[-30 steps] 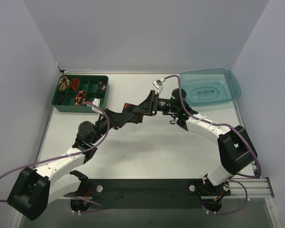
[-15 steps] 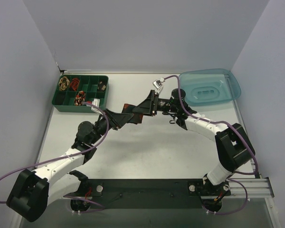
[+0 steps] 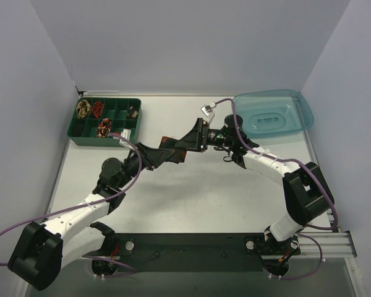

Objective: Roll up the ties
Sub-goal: Pick up the tie at the center of the board.

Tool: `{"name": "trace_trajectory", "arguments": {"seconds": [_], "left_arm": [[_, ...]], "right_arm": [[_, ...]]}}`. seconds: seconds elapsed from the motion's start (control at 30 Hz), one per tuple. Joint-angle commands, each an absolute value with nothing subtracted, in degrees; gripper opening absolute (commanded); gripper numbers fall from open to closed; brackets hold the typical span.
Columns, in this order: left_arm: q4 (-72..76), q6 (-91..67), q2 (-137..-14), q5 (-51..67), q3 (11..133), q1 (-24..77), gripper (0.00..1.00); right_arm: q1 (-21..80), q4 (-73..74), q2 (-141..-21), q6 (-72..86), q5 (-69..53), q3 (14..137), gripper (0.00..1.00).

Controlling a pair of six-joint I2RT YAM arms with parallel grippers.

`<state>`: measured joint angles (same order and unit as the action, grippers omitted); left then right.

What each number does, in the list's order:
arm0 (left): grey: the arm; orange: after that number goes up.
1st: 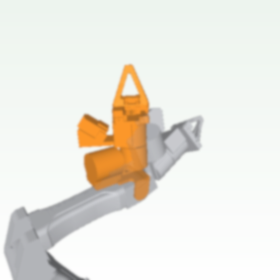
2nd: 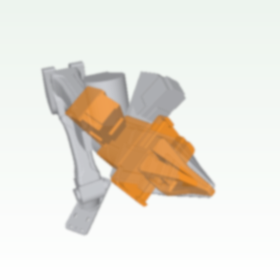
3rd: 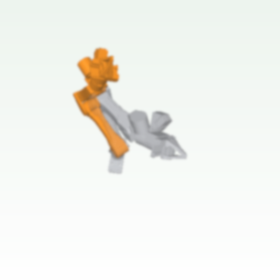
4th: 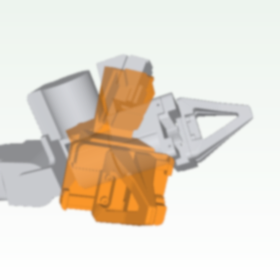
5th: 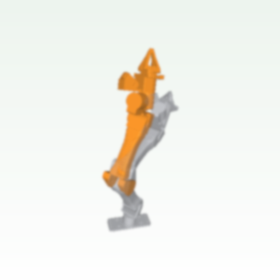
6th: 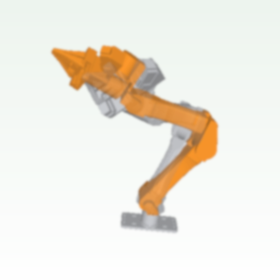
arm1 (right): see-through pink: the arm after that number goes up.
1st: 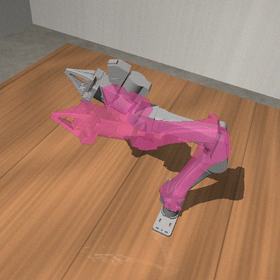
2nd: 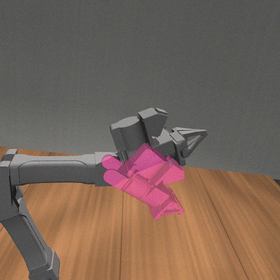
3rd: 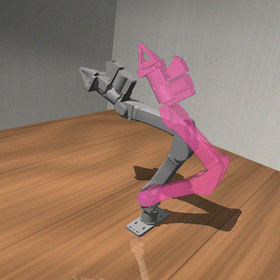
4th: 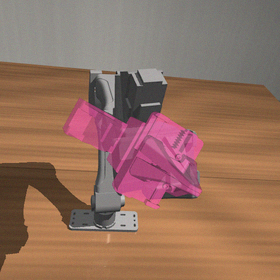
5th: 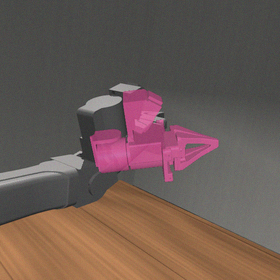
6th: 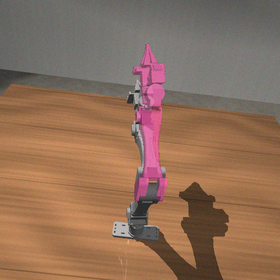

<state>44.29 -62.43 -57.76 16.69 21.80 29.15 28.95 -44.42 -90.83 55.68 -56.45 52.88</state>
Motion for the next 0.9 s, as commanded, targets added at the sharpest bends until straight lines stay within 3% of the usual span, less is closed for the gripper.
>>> {"name": "trace_trajectory", "arguments": {"seconds": [0.0,0.27,0.33,0.43,0.47,0.57,0.87], "left_arm": [[48.3,-62.8,-56.4,17.6,25.4,29.0,0.46],[48.4,-63.2,-56.2,17.5,25.3,29.0,0.46],[48.1,-63.1,-55.9,17.4,25.2,29.0,0.46],[48.0,-63.0,-55.7,17.2,24.8,29.0,0.46],[48.0,-63.0,-55.6,17.2,24.8,29.0,0.46],[48.0,-63.1,-55.5,17.1,24.5,29.0,0.46],[47.3,-62.8,-54.7,16.7,23.9,29.0,0.51]], "right_arm": [[29.7,-51.1,-89.7,56.9,-58.8,54.5,0.8],[32.3,-56.5,-92.1,60.6,-59.8,54.8,0.78],[32.4,-57.6,-92.4,61.3,-59.9,54.8,0.73],[32.3,-58.4,-92.6,62.0,-60.1,54.6,0.59],[32.3,-59.1,-92.7,62.7,-59.9,54.5,0.47],[32.1,-61.5,-93.3,64.6,-60.0,54.1,0.33],[31.6,-64.5,-94.2,66.8,-60.2,54.1,0.1]]}}
